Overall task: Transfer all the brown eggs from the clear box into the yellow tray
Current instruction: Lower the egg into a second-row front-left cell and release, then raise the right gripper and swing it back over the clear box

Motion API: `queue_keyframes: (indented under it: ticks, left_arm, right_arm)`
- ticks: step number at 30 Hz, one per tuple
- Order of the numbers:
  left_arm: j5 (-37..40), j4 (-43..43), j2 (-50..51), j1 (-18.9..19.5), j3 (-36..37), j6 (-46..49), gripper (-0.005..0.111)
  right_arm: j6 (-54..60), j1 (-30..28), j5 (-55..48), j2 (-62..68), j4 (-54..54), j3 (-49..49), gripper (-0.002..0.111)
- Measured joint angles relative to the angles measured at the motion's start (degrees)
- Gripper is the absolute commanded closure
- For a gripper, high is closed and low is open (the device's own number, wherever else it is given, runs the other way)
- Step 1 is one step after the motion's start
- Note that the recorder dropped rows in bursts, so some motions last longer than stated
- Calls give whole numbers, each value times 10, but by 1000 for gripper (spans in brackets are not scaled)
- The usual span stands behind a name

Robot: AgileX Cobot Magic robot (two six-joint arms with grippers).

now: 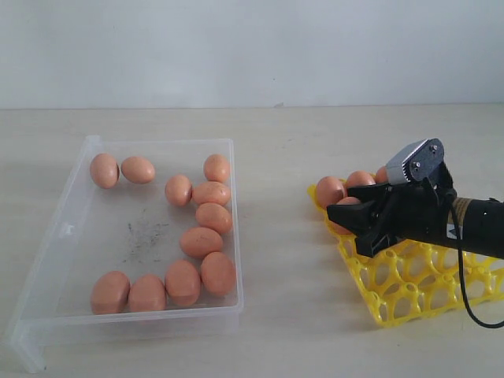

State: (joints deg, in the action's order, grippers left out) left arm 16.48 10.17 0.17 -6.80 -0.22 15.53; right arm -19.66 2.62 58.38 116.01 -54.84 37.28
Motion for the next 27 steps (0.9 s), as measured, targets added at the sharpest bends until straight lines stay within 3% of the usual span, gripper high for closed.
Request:
queue_keyframes:
  ticks: [7, 12, 27]
  left_arm:
    - [0, 0, 0, 0, 0, 0, 103]
    - [0, 0, 0, 0, 0, 0, 103]
    - [0, 0, 0, 0, 0, 0, 103]
  right_arm:
    - [-1, 0, 2, 0, 0, 0, 60]
    - [-2, 0, 24, 0, 1, 0, 41]
    - [-56, 2, 104, -32, 22, 0, 41]
